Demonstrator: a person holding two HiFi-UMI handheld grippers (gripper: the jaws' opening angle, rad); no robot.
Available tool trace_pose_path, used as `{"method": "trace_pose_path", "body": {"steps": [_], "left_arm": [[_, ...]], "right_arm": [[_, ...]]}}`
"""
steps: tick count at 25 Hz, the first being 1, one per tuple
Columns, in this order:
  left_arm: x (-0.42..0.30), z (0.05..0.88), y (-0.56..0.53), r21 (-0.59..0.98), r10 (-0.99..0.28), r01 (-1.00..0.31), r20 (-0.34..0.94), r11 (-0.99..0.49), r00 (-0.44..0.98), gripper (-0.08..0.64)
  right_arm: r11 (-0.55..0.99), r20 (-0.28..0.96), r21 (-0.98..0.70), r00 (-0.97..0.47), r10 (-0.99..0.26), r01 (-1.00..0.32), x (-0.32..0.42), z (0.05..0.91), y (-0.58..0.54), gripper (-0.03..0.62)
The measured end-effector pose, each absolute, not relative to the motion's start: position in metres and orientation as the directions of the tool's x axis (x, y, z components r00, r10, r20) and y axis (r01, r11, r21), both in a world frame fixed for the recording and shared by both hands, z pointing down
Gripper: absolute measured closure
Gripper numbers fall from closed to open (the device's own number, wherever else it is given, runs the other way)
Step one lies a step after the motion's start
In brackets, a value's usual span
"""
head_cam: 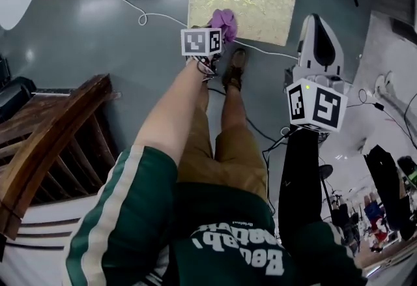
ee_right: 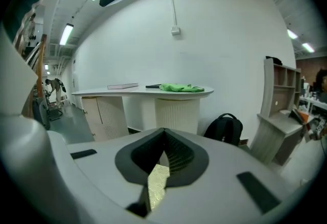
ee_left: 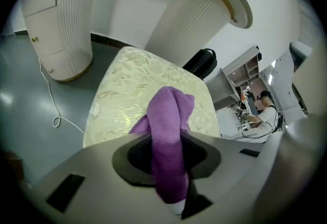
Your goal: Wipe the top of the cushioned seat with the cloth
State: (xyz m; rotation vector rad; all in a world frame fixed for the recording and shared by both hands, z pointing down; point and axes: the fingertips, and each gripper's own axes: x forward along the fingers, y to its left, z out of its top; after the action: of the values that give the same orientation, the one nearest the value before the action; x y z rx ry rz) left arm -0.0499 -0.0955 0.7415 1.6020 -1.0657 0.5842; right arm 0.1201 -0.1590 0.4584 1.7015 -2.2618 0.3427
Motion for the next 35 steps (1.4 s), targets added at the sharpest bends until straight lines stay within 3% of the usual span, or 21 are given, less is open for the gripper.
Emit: {"method": "trace_pose_path", "body": {"steps": [7, 12, 16, 20, 26, 35], "left_arm": [[-0.134, 0.745, -0.093, 0.434, -0.376, -0.898, 0.845, 0.068, 0.38, 0.433], [-0.202, 0.755, -0.084, 0.295, -0.335, -0.947, 0.911, 0.128, 0.239, 0.434], [-0.211, 0.758, -0.079, 0.284, -0.306, -0.955, 0.92, 0.089, 0.245, 0.436], [-0.208, 0.743, -0.088, 0.32, -0.355, -0.943, 0.895, 0.091, 0.27, 0.436], [-0.195, 0.64, -0.128, 0.372, -0.525, -0.928, 0.797, 0.034, 0.3, 0.436], [-0.173, 0.414, -0.207, 0.316, -0.768, -0.928, 0.538, -0.199, 0.348, 0.436]], "right_arm": [[0.34, 0.365, -0.014, -0.321, -0.874, -0.94, 0.083, 0.458, -0.172, 0.584], [0.369, 0.366, -0.014, -0.348, -0.863, -0.929, 0.067, 0.458, -0.174, 0.584], [0.367, 0.37, -0.018, -0.347, -0.862, -0.93, 0.066, 0.463, -0.174, 0.584], [0.346, 0.382, -0.021, -0.328, -0.864, -0.938, 0.061, 0.46, -0.176, 0.584], [0.362, 0.344, 0.013, -0.336, -0.877, -0.932, 0.062, 0.406, -0.187, 0.584], [0.398, 0.221, 0.048, -0.379, -0.899, -0.916, 0.052, 0.296, -0.205, 0.584]]}}
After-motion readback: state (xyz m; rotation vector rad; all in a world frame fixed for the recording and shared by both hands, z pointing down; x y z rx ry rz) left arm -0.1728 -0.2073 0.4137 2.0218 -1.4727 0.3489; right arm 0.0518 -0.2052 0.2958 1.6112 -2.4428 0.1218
